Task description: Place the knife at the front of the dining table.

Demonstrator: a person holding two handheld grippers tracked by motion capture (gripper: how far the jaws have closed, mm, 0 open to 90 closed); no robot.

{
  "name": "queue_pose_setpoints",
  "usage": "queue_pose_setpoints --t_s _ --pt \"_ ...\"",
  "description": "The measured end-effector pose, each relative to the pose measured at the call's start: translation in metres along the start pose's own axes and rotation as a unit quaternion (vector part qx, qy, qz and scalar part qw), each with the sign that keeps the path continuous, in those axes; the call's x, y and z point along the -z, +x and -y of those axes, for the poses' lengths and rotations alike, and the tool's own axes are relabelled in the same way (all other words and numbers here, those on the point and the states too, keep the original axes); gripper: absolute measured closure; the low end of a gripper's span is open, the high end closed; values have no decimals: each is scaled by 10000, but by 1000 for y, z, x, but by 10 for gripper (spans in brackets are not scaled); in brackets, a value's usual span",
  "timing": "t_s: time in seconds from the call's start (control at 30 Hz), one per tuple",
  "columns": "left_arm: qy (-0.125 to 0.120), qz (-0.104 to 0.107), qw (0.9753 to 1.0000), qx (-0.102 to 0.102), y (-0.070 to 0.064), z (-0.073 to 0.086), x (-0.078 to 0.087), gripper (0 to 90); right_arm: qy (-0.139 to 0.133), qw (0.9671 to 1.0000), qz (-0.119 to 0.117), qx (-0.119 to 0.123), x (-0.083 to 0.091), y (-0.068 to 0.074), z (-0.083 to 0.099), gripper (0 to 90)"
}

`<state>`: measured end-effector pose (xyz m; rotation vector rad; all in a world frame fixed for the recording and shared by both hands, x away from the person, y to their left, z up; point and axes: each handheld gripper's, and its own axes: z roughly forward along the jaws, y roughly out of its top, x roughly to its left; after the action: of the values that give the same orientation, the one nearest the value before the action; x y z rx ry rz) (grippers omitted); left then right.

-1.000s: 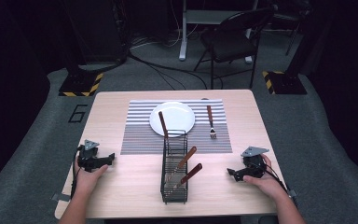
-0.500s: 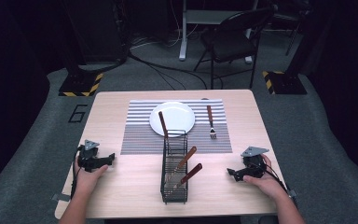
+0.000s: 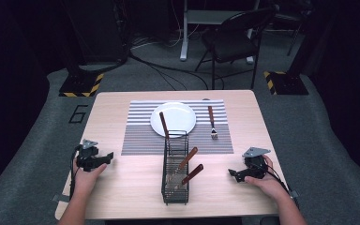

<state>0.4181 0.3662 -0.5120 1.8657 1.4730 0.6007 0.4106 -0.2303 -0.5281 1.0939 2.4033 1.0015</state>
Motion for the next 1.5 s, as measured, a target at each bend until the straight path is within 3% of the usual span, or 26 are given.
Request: queue_pose_setpoints --t_s 0.3,0.47,0.7,1.07,1.27,1.5 --pt "-128 111 9998 -78 -19 -19 18 399 0 10000 11 16 0 0 0 0" --pt "-249 349 9990 -139 -32 -34 29 434 -11 10000 7 10 0 0 0 0" --pt "-271 483 9983 -204 -44 -43 35 460 -8 10000 14 15 0 0 0 0" --pt "-385 905 9944 -394 -76 -64 43 508 -9 10000 16 14 0 0 0 0" --pt "-393 1000 9929 -502 -90 -73 44 511 1 10000 -1 12 0 0 0 0" --pt "-461 1237 9894 -603 -106 -84 44 518 -8 10000 15 17 0 0 0 0"
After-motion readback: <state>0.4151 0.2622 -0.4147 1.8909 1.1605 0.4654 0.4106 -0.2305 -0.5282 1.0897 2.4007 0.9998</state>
